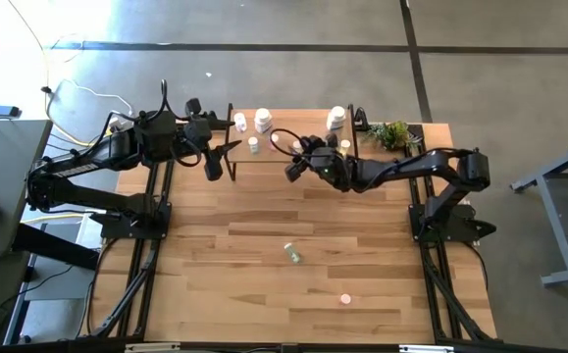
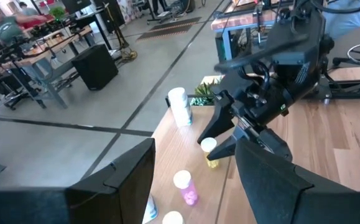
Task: Pick and place medicine bottles onto shelf by color
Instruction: Put the yellow medicine bottle on the shelf, then put the pink medicine bottle on the shelf
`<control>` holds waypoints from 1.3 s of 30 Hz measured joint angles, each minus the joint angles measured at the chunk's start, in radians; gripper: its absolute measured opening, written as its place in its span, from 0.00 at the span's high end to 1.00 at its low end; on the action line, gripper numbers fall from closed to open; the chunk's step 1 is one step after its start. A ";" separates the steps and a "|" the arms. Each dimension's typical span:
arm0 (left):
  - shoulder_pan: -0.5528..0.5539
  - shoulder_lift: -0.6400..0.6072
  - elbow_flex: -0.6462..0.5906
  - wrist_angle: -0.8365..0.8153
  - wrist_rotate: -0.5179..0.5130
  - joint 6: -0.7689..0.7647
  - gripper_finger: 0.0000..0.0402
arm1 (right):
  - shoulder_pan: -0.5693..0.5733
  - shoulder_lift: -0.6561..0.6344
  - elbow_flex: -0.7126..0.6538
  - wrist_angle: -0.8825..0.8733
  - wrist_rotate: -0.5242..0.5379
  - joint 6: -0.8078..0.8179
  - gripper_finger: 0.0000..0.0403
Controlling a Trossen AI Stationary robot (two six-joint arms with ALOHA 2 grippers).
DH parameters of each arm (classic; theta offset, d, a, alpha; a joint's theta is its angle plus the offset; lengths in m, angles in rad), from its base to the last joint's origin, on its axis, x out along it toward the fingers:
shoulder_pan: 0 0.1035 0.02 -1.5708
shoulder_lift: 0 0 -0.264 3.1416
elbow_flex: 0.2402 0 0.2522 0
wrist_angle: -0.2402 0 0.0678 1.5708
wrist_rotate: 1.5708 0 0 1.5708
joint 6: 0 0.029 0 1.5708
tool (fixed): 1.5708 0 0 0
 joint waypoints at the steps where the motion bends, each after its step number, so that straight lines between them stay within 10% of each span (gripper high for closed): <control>1: 0.000 0.000 0.000 0.000 0.000 0.000 0.47 | 0.000 0.000 0.013 -0.008 0.000 -0.010 0.57; 13: 0.000 0.000 0.000 -0.087 0.037 -0.011 0.47 | -0.007 -0.001 0.158 -0.055 0.044 -0.070 0.57; 20: 0.000 0.000 0.000 -0.202 0.105 -0.034 0.47 | 0.065 -0.002 0.328 -0.408 0.009 0.098 0.57; 39: -0.001 0.000 -0.001 -0.261 0.143 -0.157 0.47 | 0.260 -0.002 0.545 -1.207 -0.485 0.649 0.57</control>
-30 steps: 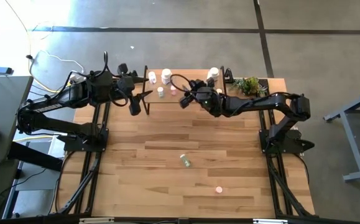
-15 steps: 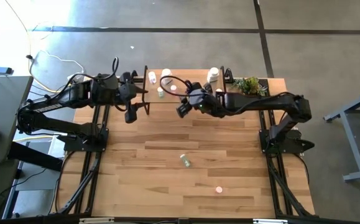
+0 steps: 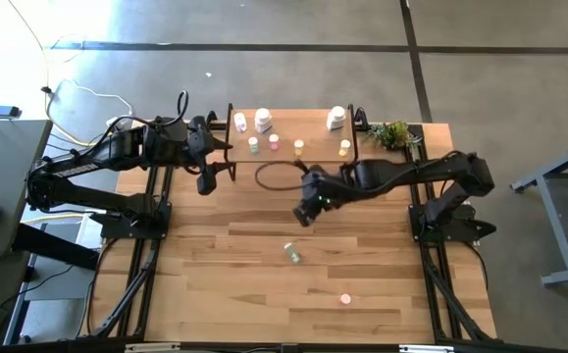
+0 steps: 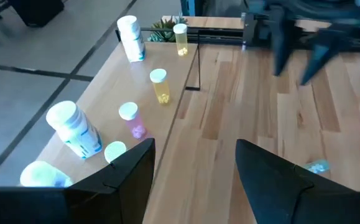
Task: Pick and place medicine bottles onto shelf by color
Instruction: Put the pink medicine bottle on the shelf
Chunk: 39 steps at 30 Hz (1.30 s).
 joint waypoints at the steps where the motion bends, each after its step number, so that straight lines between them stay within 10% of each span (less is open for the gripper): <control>1: 0.000 0.000 0.000 0.000 0.000 -0.008 0.47 | 0.014 0.000 0.000 -0.013 -0.025 0.021 0.57; 39: 0.000 0.000 0.000 0.000 -0.002 -0.257 0.47 | 0.532 0.001 -0.270 0.041 -0.186 0.660 0.46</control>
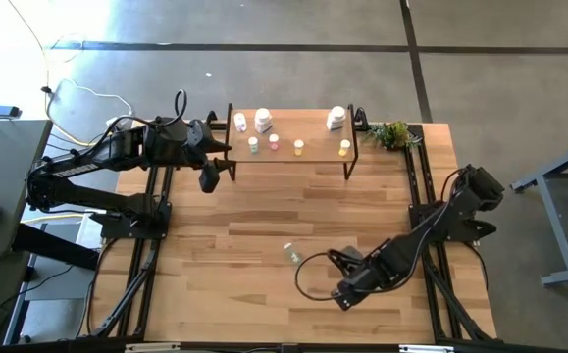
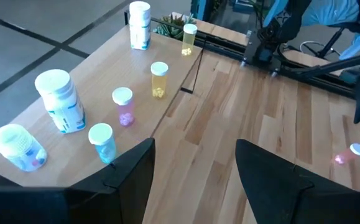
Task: Pick and place medicine bottles onto shelf by color
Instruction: Put the pink medicine bottle on the shelf
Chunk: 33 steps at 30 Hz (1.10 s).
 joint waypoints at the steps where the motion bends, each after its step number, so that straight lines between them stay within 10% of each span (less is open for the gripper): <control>1: 0.000 0.000 0.000 0.000 0.000 0.000 0.47 | 0.004 0.000 -0.017 0.029 0.000 0.006 0.46; 33: 0.000 0.000 0.000 -0.052 -0.012 -0.050 0.47 | 0.018 0.129 -0.150 0.293 -0.063 0.031 0.46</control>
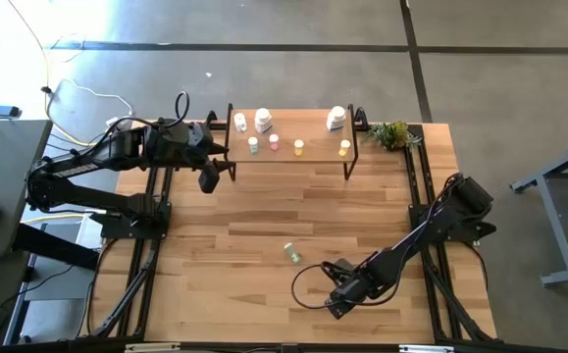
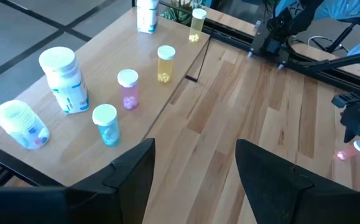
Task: Pick and place medicine bottles onto shelf by color
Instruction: Put the pink medicine bottle on the shelf
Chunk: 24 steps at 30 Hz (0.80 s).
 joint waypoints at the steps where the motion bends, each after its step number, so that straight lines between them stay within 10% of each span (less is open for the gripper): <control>1: 0.000 0.000 0.000 0.000 0.000 0.000 0.47 | 0.000 0.000 0.000 -0.004 0.000 0.007 0.47; 15: 0.000 0.000 0.000 0.000 0.000 0.001 0.47 | 0.000 0.000 0.002 -0.002 -0.003 0.012 0.78; 24: 0.000 0.000 0.000 0.000 -0.001 0.001 0.47 | -0.017 0.000 0.102 -0.103 0.003 -0.061 0.73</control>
